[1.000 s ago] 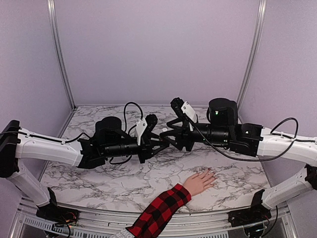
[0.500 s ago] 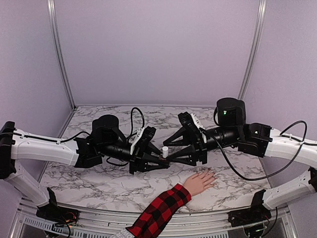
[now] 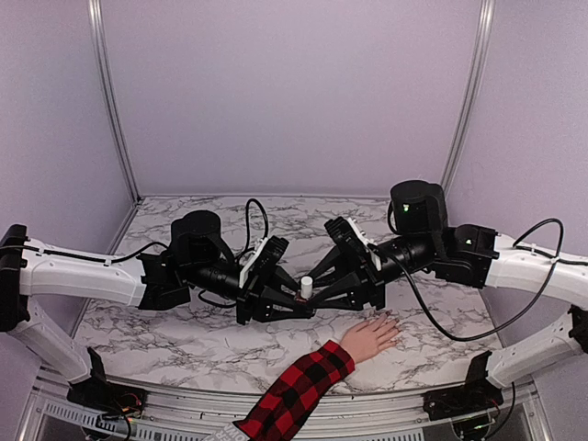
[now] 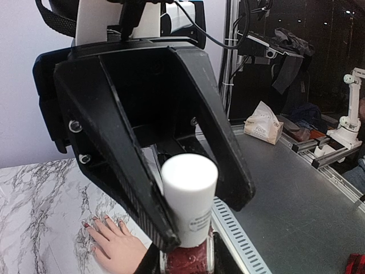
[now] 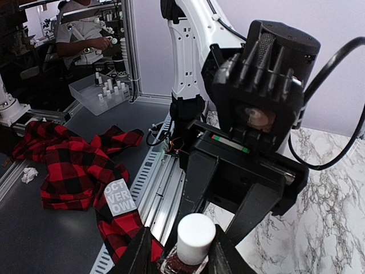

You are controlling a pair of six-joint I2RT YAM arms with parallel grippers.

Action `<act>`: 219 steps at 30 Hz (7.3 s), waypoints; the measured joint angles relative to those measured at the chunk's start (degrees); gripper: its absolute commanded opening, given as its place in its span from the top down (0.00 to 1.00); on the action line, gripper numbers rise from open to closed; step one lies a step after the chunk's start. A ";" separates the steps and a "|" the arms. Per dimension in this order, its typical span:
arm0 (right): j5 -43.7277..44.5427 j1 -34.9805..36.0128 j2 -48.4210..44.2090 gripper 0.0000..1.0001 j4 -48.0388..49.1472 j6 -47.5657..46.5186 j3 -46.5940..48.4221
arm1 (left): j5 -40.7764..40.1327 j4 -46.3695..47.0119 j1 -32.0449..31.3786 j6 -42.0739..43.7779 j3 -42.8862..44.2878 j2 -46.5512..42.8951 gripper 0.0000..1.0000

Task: Paint the nails
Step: Screw the nail polish bottle cap onto the nail polish bottle.

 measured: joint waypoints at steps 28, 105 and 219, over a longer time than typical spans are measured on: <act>-0.20 0.00 0.11 0.75 -0.81 0.15 1.49 | -0.17 -0.07 -0.17 0.26 0.00 0.00 1.00; 28.55 -4.00 2.03 0.37 14.45 14.12 -3.69 | -33.83 1.75 2.38 -2.34 -2.12 1.25 1.00; 14.67 -1.79 -5.49 0.43 12.52 6.99 -7.08 | -11.39 -2.14 1.79 1.33 -0.96 -1.51 1.00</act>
